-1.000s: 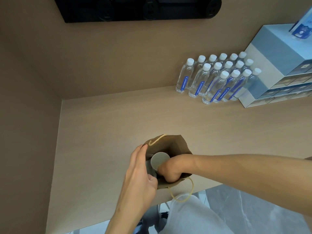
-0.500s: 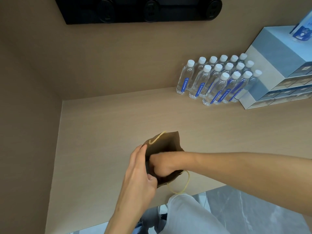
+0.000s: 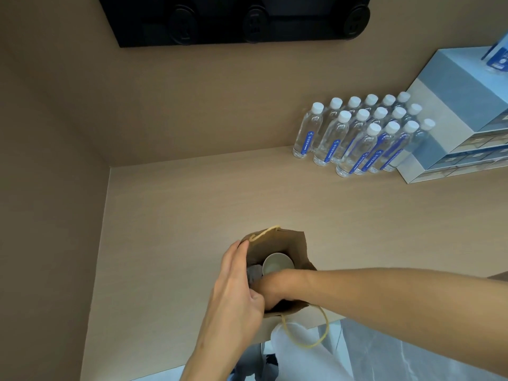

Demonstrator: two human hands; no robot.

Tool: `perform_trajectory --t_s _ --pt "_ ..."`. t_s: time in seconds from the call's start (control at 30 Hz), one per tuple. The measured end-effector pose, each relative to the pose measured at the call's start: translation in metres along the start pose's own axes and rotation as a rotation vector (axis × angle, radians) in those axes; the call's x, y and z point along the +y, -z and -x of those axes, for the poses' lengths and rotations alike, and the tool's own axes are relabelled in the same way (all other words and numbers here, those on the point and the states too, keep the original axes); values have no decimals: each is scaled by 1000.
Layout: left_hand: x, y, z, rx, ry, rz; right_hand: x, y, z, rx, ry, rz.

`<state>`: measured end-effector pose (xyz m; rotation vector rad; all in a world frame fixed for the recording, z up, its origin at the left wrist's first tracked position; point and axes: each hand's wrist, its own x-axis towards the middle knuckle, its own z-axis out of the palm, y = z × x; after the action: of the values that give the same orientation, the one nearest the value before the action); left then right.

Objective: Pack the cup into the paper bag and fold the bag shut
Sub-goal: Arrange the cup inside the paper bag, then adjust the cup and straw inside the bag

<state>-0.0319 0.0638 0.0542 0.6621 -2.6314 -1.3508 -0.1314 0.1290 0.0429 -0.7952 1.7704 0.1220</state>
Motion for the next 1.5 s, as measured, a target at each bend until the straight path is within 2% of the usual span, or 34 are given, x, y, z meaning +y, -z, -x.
perform_trajectory --t_s 0.13,0.3,0.47,0.57,0.67,0.83,0.9,1.03,1.23,1.37,1.4,1.5 --pt "2 -2 0 -25 2 25 0 -2 11 10 65 90" --pt "4 -3 -1 -20 10 35 -2 -2 14 94 120 -6" --pt "2 1 -5 5 13 43 0 -4 1 233 -7 -243" --pt "1 1 -8 -2 7 24 7 5 4 392 -67 -323" --pt "1 2 -8 -6 -6 13 10 17 12 548 -68 -149" --pt "1 6 -9 -37 -24 15 3 15 14 433 29 334" --pt "0 7 -10 -43 -25 11 2 13 10 421 53 405" --pt "-1 7 -9 -48 -16 -20 6 17 9 515 94 464" --pt "-1 11 -10 -20 23 -44 15 27 34 775 206 346" --pt "0 13 -6 -6 1 -32 33 33 67 1144 360 139" --pt "-1 13 -5 1 -3 -32 35 32 75 1189 413 51" --pt "-3 12 -5 1 9 -50 39 32 87 1147 484 -205"
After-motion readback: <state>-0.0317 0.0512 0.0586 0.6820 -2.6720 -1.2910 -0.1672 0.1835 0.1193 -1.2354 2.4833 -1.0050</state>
